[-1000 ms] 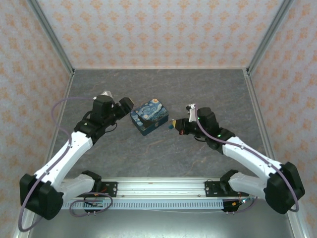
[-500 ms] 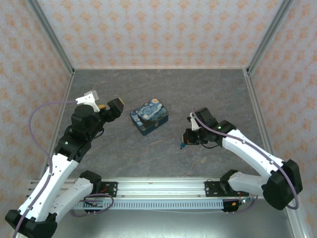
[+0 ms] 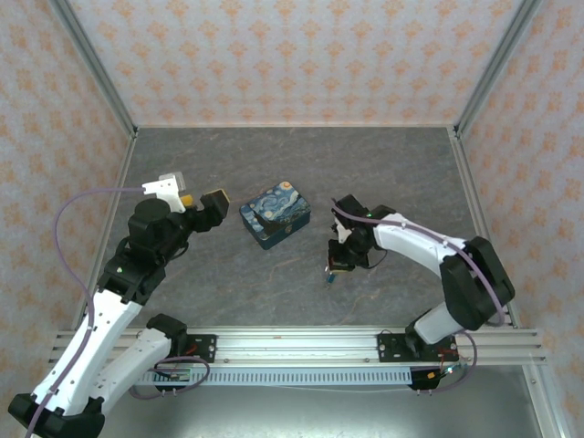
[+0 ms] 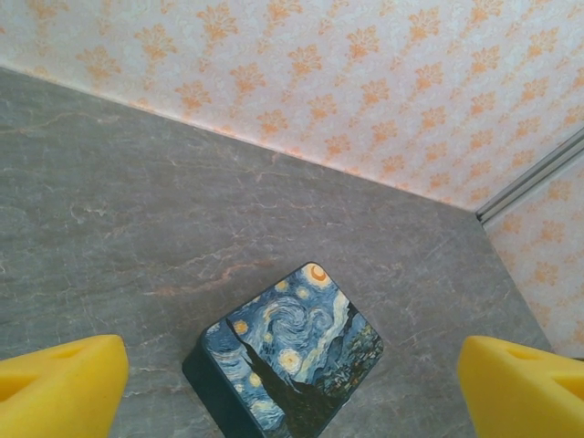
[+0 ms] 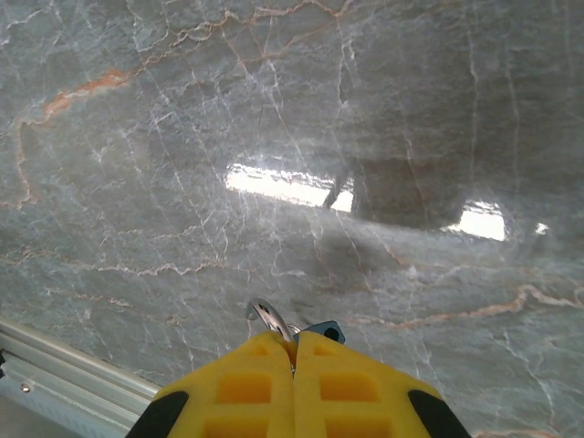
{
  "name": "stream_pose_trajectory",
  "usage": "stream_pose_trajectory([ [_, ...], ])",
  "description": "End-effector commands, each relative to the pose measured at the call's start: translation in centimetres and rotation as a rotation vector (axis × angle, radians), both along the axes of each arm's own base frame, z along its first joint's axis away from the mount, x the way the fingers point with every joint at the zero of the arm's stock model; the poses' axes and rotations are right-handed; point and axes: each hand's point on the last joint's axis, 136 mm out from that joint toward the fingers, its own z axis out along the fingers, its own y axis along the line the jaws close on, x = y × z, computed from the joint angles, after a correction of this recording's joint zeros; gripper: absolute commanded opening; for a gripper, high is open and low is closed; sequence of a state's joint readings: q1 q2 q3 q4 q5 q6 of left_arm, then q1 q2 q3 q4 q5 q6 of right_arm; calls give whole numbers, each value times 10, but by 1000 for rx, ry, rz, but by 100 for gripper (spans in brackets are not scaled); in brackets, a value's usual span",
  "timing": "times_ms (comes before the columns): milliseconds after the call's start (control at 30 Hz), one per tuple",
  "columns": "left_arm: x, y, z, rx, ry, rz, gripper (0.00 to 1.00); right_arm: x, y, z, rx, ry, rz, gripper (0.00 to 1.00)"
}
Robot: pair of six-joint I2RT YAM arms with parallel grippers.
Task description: Unlock the padlock with the key
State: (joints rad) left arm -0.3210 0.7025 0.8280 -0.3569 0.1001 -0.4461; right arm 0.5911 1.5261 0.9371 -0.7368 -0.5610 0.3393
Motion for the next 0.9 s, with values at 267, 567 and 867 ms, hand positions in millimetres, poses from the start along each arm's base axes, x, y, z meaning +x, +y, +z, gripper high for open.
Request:
stream_pose_trajectory([
  [267,-6,7,-19,117,29,-2,94,17,19,-17,4,22,-25,1],
  [567,-4,16,-22,152,35,44,94,26,9,-8,-61,-34,-34,23],
  [867,1,31,-6,195,8,122,94,54,-16,43,-117,-261,-58,30],
])
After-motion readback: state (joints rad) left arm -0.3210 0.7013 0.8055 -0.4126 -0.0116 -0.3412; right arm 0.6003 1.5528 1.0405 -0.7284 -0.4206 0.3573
